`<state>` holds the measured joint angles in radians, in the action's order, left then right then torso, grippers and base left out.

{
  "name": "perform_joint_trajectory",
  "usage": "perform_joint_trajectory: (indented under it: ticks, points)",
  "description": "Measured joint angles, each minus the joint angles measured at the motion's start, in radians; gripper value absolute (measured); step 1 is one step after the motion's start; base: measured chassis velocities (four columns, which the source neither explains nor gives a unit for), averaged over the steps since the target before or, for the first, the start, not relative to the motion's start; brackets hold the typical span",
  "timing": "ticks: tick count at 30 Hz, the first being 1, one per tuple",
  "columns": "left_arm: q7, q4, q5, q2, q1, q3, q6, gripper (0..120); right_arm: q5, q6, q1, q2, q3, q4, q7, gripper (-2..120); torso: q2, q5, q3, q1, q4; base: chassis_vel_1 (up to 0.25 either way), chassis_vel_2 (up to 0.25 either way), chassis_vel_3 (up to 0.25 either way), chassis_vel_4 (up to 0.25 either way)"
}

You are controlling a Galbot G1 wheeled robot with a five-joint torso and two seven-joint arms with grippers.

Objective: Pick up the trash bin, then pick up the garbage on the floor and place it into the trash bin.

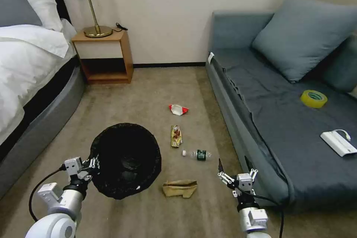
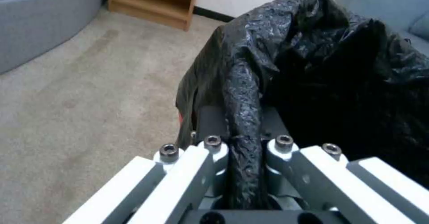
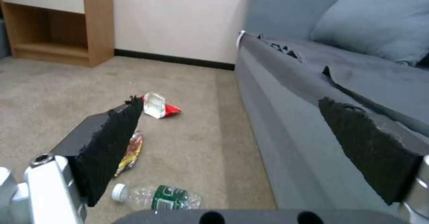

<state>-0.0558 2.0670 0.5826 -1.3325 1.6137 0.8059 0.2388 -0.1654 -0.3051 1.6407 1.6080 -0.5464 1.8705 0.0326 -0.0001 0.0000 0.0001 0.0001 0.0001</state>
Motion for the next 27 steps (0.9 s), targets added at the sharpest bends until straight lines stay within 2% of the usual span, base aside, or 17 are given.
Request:
perform_joint_trajectory:
  ticks: [7, 10, 11, 12, 14, 15, 17, 19, 20, 22, 23, 24, 25, 27]
  points:
    - [-0.010, -0.014, -0.006, 0.011, -0.011, 0.005, 0.000, 5, -0.005, -0.010, -0.008, 0.000, 0.004, -0.010, 0.042, 100, 0.000, -0.0001, 0.000, 0.000, -0.0003, 0.000, 0.000, 0.000, 0.000]
    - [-0.022, -0.026, -0.015, 0.018, -0.018, 0.015, 0.000, 5, -0.031, 0.023, -0.040, -0.003, 0.035, -0.014, 0.069, 100, 0.000, 0.0000, 0.000, 0.000, -0.0002, 0.000, 0.000, 0.000, 0.000]
    - [-0.032, -0.037, -0.021, 0.025, -0.023, 0.024, 0.000, 5, -0.045, 0.084, -0.074, -0.037, 0.078, -0.019, 0.066, 100, 0.000, 0.0000, 0.000, 0.000, 0.0000, 0.000, 0.000, 0.000, 0.000]
    - [-0.036, -0.041, -0.024, 0.027, -0.025, 0.028, -0.001, 5, -0.046, 0.102, -0.086, -0.054, 0.093, -0.022, 0.064, 100, 0.000, -0.0001, 0.000, 0.000, 0.0001, 0.000, 0.000, 0.000, 0.000]
    - [-0.056, -0.058, -0.035, 0.040, -0.033, 0.049, -0.009, 5, -0.044, 0.187, -0.162, -0.173, 0.179, -0.061, 0.074, 100, 0.000, 0.0000, 0.000, 0.000, 0.0001, 0.000, 0.000, 0.000, 0.000]
    - [-0.056, -0.058, -0.035, 0.040, -0.033, 0.049, -0.009, 5, -0.044, 0.187, -0.162, -0.173, 0.179, -0.061, 0.074, 100, 0.000, 0.0000, 0.000, 0.000, 0.0001, 0.000, 0.000, 0.000, 0.000]
    - [-0.070, -0.069, -0.035, 0.044, -0.035, 0.065, -0.014, 5, 0.006, 0.264, -0.215, -0.260, 0.246, -0.097, 0.091, 100, 0.000, 0.0001, 0.000, 0.000, 0.0000, 0.000, 0.000, 0.000, 0.000]
    - [-0.076, -0.078, -0.036, 0.046, -0.036, 0.074, -0.019, 5, 0.042, 0.318, -0.256, -0.318, 0.296, -0.127, 0.098, 100, 0.000, 0.0002, 0.000, 0.000, -0.0001, 0.000, 0.000, 0.000, 0.000]
    - [-0.076, -0.078, -0.036, 0.046, -0.036, 0.074, -0.019, 5, 0.042, 0.318, -0.256, -0.318, 0.296, -0.127, 0.098, 100, 0.000, 0.0002, 0.000, 0.000, -0.0001, 0.000, 0.000, 0.000, 0.000]
    - [-0.081, -0.089, -0.042, 0.046, -0.038, 0.084, -0.026, 5, 0.097, 0.371, -0.310, -0.408, 0.362, -0.160, 0.111, 100, 0.000, 0.0005, 0.000, 0.000, 0.0000, 0.000, 0.000, 0.000, 0.000]
    - [-0.088, -0.094, -0.054, 0.045, -0.038, 0.089, -0.033, 5, 0.160, 0.417, -0.371, -0.513, 0.427, -0.177, 0.133, 100, 0.000, 0.0002, 0.000, 0.000, 0.0000, 0.000, 0.000, 0.000, 0.000]
    - [-0.092, -0.094, -0.058, 0.044, -0.038, 0.090, -0.036, 5, 0.203, 0.453, -0.414, -0.574, 0.470, -0.179, 0.157, 100, 0.000, 0.0001, 0.000, 0.000, -0.0003, 0.000, 0.000, 0.000, 0.000]
    - [-0.092, -0.094, -0.058, 0.044, -0.038, 0.090, -0.036, 5, 0.203, 0.453, -0.414, -0.574, 0.470, -0.179, 0.157, 100, 0.000, 0.0001, 0.000, 0.000, -0.0003, 0.000, 0.000, 0.000, 0.000]
    - [-0.098, -0.095, -0.059, 0.040, -0.040, 0.093, -0.039, 5, 0.311, 0.522, -0.546, -0.676, 0.597, -0.196, 0.208, 100, 0.000, -0.0003, 0.000, 0.000, -0.0003, 0.000, 0.000, 0.000, 0.000]
